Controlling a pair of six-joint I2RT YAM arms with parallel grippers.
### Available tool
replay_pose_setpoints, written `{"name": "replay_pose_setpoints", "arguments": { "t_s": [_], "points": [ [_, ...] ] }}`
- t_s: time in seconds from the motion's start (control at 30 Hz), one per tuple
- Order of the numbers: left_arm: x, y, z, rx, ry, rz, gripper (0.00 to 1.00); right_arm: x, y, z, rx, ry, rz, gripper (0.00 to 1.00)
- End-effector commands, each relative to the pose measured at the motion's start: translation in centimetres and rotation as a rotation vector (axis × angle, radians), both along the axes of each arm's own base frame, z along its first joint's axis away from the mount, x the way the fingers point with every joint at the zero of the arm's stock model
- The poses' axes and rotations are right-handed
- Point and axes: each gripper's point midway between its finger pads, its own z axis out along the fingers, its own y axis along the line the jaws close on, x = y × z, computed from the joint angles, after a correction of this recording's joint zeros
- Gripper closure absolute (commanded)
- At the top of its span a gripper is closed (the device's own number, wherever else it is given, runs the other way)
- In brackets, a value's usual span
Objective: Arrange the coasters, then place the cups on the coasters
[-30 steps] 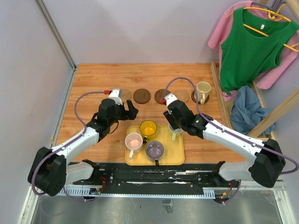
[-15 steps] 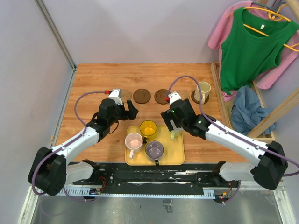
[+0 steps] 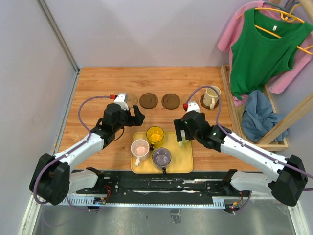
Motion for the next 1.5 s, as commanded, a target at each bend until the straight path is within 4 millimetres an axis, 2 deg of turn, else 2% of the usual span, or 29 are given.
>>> {"name": "replay_pose_setpoints", "arguments": {
  "t_s": [0.0, 0.43, 0.53, 0.7, 0.83, 1.1, 1.47],
  "points": [
    [0.5, -0.2, 0.7, -0.013, -0.03, -0.005, 0.08, -1.2, 0.1, -1.7, 0.05, 0.073, -0.067, 0.02],
    [0.5, -0.2, 0.6, -0.012, -0.028, -0.011, 0.08, -1.5, -0.7, -4.8, -0.055, 0.155, -0.116, 0.0],
    [0.4, -0.2, 0.5, -0.01, -0.026, -0.01, 0.08, -2.3, -1.4, -5.5, -0.07, 0.183, -0.13, 0.04],
    [0.2, -0.1, 0.1, -0.01, -0.016, -0.007, 0.08, -3.7, -3.1, -5.5, -0.069, 0.194, -0.161, 0.13],
    [0.2, -0.2, -0.1, -0.016, -0.011, -0.009, 0.08, -4.6, -4.0, -5.5, -0.069, 0.206, -0.166, 0.16],
    [0.1, -0.3, -0.1, -0.026, -0.01, -0.012, 0.08, -4.7, -3.2, -5.1, -0.036, 0.202, -0.112, 0.27],
    [-0.1, 0.1, -0.1, -0.023, -0.013, 0.003, 0.08, -3.7, -0.9, -5.3, -0.048, 0.215, -0.031, 0.3]
  ]
}}
